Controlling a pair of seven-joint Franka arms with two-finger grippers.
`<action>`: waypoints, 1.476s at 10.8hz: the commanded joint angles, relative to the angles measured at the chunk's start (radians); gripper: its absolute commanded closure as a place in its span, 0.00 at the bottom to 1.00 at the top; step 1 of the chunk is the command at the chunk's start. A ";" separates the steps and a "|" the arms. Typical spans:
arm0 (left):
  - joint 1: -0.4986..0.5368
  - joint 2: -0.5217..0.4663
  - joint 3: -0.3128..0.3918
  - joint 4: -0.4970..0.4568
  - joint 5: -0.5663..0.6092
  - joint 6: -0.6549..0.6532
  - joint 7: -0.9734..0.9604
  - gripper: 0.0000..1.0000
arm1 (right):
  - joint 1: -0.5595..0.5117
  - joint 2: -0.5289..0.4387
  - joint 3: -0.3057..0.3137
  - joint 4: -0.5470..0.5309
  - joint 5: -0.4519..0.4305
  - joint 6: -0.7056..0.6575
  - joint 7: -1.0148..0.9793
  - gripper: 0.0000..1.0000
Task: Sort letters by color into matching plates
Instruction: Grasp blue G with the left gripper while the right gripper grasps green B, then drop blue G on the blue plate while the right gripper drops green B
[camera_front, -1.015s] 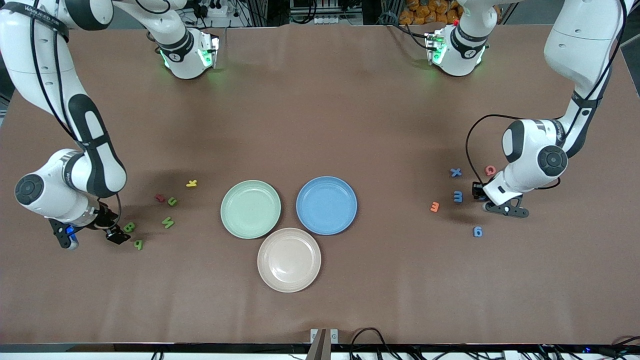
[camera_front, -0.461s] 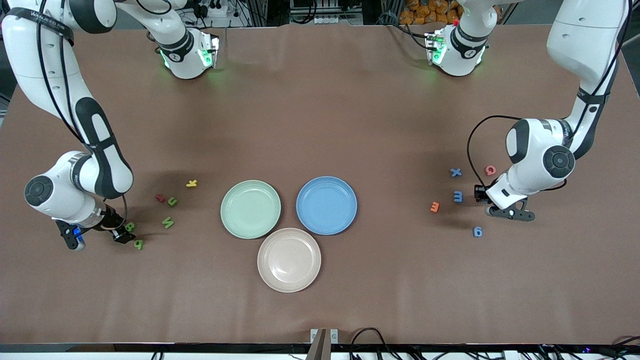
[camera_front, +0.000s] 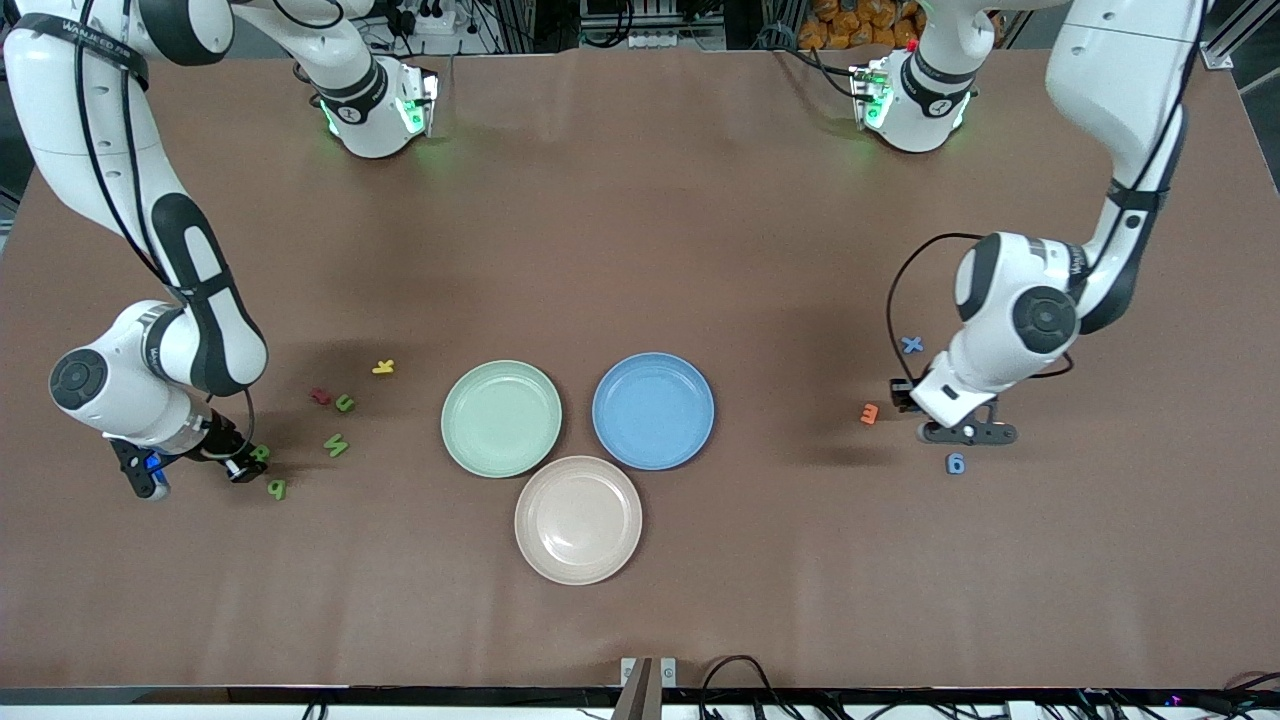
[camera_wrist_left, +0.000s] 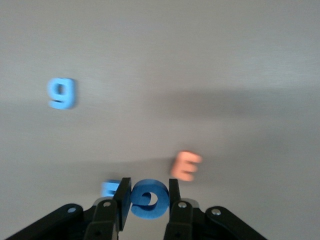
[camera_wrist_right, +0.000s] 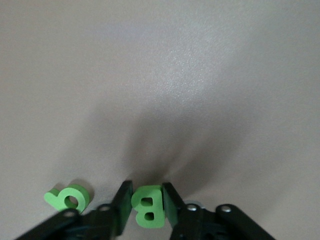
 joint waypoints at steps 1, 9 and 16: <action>-0.117 0.031 0.005 0.051 0.010 -0.019 -0.210 1.00 | 0.013 0.001 -0.005 -0.050 0.003 0.028 -0.023 0.80; -0.358 0.110 0.004 0.187 0.007 -0.019 -0.627 1.00 | 0.108 -0.107 -0.004 -0.027 -0.095 -0.160 -0.100 0.86; -0.542 0.232 0.004 0.360 -0.042 -0.016 -0.891 1.00 | 0.350 -0.118 0.002 0.061 -0.133 -0.288 -0.094 0.86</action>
